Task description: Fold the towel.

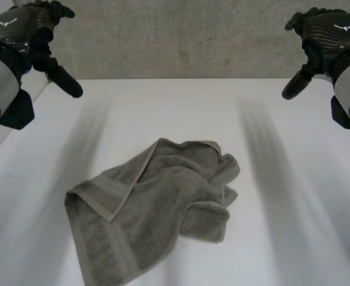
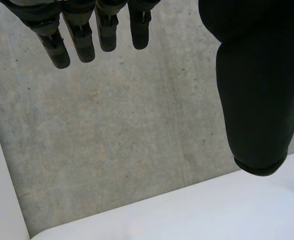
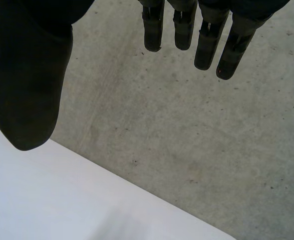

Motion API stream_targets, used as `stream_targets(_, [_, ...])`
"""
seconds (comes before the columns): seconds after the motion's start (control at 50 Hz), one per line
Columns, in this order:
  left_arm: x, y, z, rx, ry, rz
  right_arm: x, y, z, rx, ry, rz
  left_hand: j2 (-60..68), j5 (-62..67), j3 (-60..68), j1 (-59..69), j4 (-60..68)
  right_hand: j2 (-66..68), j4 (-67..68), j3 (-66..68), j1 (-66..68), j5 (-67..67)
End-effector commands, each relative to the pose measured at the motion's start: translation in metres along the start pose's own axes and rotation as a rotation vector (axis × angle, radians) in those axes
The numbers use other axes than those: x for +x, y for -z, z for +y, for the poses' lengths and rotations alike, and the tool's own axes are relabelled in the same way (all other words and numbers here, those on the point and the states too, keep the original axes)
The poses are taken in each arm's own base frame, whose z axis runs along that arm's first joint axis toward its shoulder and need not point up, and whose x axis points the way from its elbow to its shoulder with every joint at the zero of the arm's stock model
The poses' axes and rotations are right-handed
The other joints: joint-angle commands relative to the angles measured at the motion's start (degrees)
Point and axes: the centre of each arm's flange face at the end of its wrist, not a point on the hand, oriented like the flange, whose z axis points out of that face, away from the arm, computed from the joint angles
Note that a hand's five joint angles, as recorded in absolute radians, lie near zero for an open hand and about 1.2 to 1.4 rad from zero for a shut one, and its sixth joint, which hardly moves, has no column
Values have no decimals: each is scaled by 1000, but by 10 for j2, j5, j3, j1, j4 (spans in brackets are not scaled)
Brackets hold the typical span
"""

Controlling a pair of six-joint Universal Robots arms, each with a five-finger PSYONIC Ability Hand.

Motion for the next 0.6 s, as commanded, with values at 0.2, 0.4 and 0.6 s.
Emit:
stream_targets(0.2, [27,-49,84,-155,-2,187,-22,-30,69,-166,56,-189,6,-10,5,2,6,-42,-50,-38,-34,-35])
stream_targets(0.4, [39,-92,158,-222,9,314,-39,-49,133,-304,-163,-270,22,7,21,19,23,-42,-50,-38,-34,-35])
stream_targets(0.6, [44,-103,230,-361,34,411,-66,-57,187,-370,-203,-331,24,9,23,21,24,-42,-50,-38,-34,-35])
